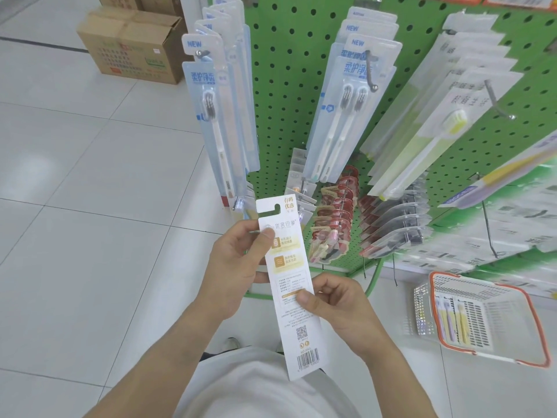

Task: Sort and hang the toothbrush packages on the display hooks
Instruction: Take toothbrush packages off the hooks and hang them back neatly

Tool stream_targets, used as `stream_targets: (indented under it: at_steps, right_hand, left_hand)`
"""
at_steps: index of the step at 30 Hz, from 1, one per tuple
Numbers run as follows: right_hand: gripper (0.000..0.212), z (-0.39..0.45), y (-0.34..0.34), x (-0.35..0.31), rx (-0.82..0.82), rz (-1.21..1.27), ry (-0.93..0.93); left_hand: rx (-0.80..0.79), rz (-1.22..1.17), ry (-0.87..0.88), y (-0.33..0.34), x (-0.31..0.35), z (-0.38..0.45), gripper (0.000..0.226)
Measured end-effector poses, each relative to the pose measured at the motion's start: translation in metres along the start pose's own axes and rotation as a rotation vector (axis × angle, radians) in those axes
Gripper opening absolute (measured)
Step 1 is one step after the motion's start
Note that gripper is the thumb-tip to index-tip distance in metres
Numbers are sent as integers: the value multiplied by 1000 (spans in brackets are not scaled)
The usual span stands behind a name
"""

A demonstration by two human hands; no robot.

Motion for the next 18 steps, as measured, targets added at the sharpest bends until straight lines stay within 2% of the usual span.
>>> stream_targets:
  at_steps: [4,8,11,15,18]
  right_hand:
    - [20,-3,1,1,-2,-40,12]
    - [11,-6,5,-2,11,-25,3]
    - [7,-7,9,-3,23,-16,-9]
    - [20,-6,11,-1,38,-33,-11]
    - [27,-3,12,1,19,-54,-6]
  left_hand:
    - [57,99,63,-3,-3,-1,16]
    - [80,68,36,-8,-8,-2,15]
    - [22,104,59,-10,-9,-3,20]
    - [-40,173,71,-12,-12,-4,40]
    - [-11,160,80,-16,-13,-5,43]
Point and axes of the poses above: each hand's wrist, its own z-axis towards the middle knuckle, its own y-axis out of the palm, x = y × z, the point moved 2 cm from there along z, towards the middle knuckle, and after that the axes turned 2 degrees about y, right-handed, at the moved point
